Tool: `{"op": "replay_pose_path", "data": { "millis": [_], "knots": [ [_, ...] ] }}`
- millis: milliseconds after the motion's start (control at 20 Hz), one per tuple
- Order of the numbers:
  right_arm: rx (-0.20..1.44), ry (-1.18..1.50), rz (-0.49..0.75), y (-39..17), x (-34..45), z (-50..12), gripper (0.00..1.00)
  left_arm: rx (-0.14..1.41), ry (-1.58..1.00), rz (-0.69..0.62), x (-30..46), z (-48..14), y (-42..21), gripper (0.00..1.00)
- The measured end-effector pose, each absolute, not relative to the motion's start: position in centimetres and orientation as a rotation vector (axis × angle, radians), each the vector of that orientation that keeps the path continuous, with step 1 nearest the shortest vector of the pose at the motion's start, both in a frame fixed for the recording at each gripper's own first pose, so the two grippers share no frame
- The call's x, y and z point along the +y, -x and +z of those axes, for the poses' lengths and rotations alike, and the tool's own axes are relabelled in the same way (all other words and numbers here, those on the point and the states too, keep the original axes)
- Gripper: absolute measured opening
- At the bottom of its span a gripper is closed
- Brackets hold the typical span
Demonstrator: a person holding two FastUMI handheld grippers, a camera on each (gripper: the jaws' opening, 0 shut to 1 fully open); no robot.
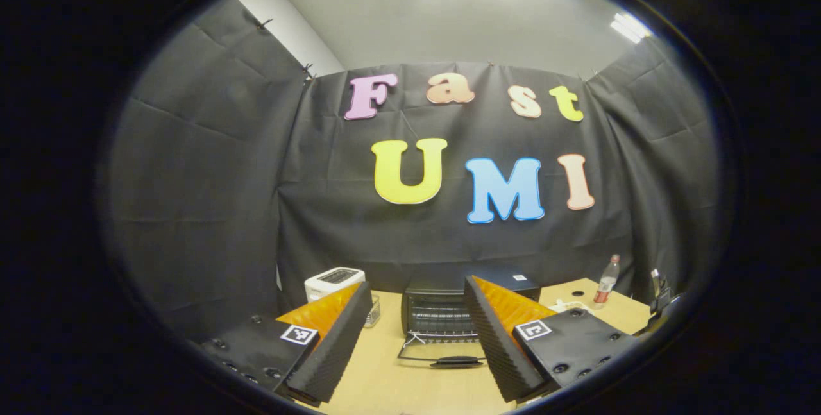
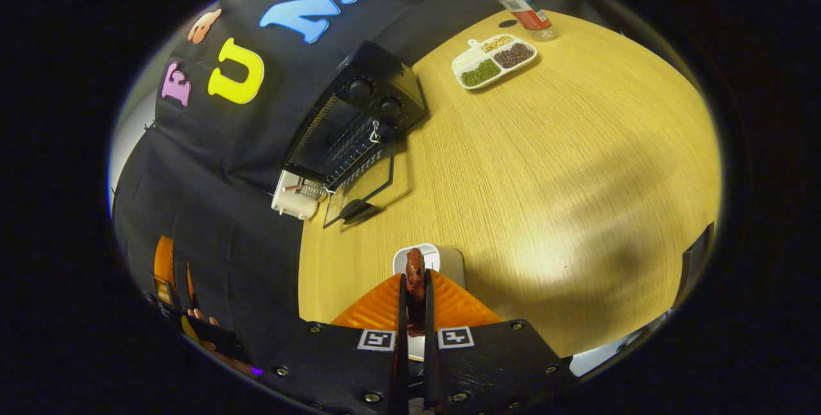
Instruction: Open the electric oven with the left hand, put the food in, and close the electric oven.
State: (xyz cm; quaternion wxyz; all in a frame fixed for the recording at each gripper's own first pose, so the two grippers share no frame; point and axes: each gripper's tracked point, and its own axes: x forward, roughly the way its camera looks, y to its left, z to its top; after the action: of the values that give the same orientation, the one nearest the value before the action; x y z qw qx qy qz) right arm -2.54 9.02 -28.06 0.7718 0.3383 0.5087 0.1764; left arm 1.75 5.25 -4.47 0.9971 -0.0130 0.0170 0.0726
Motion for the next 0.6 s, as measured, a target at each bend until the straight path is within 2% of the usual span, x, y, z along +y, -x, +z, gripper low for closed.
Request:
{"op": "replay_pose_path", "data": {
  "millis": [100, 150, 200, 350, 400, 600],
  "knots": [
    [1.081, -0.743, 0.403, 1.9, 9.6, -26.3, 0.1, 0.037, 0.028, 0.14, 5.4, -4.6, -2.0, 1.0],
    [1.063, -0.752, 0.413, 1.3, 9.9, -25.2, 0.1, 0.035, 0.028, 0.138, 5.6, -4.6, -2.2, 0.96],
    [1.042, -0.763, 0.422, 0.7, 10.5, -24.2, 0.1, 0.032, 0.027, 0.135, 5.9, -4.6, -2.4, 1.0],
    [0.971, -0.798, 0.439, -1.6, 12.5, -21.3, 0.1, 0.028, 0.032, 0.127, 6.6, -4.8, -2.8, 1.0],
    [0.955, -0.8, 0.448, -2.3, 13.4, -20.6, 0.1, 0.029, 0.035, 0.126, 7.1, -4.9, -3.0, 0.96],
    [0.879, -0.772, 0.44, -5.6, 16.0, -19.1, 0.1, 0.04, 0.041, 0.131, 9.3, -5.9, -3.9, 0.96]
  ]
}}
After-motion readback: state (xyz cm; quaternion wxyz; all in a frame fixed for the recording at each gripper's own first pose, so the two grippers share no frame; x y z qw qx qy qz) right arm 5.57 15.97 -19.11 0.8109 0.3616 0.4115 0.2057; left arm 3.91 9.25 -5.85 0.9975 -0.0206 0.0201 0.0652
